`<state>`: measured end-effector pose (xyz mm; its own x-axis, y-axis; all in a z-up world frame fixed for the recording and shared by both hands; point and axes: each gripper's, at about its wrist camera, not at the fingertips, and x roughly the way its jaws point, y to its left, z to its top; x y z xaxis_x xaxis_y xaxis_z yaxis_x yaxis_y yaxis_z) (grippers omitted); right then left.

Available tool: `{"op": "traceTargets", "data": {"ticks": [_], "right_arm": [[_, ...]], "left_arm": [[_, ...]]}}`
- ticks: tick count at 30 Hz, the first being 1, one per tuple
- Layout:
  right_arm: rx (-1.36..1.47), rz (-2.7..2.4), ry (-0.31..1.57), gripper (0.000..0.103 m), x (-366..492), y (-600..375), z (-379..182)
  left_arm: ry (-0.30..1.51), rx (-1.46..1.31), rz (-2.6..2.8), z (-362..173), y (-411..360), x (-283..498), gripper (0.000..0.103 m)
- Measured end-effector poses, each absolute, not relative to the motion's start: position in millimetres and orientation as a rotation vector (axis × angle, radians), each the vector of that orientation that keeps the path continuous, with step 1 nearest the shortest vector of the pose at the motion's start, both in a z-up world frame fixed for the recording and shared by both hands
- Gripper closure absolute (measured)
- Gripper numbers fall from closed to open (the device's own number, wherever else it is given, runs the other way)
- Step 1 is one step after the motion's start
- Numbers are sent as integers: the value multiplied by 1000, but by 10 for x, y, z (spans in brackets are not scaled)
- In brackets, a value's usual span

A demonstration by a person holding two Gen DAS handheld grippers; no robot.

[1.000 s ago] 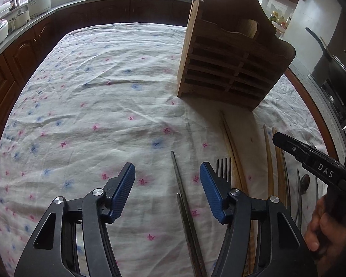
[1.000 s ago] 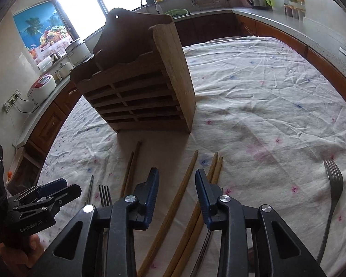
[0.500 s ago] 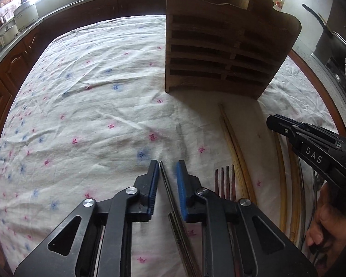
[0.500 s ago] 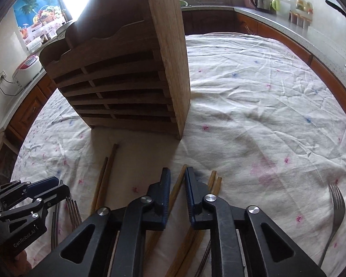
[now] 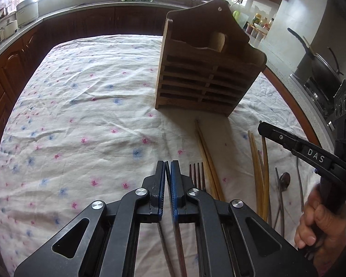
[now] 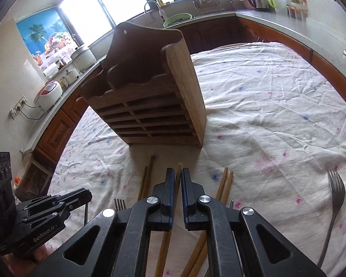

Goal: Organize utensils
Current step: 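Lift the metal chopsticks with the left gripper toward the wooden caddy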

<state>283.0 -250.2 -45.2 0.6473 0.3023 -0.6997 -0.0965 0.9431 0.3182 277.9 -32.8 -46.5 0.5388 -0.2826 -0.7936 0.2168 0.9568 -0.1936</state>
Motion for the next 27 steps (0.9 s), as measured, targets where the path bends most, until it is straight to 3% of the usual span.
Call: {"op": "traceTargets", "data": {"ticks": [11, 27], "right_arm": [[263, 313, 717, 99, 2356, -2443, 97], [234, 352, 615, 99, 1886, -2396, 518]], "left_arm": [[813, -178, -331, 155, 6, 2213, 100], [669, -230, -334, 568, 300, 1736, 100]]}}
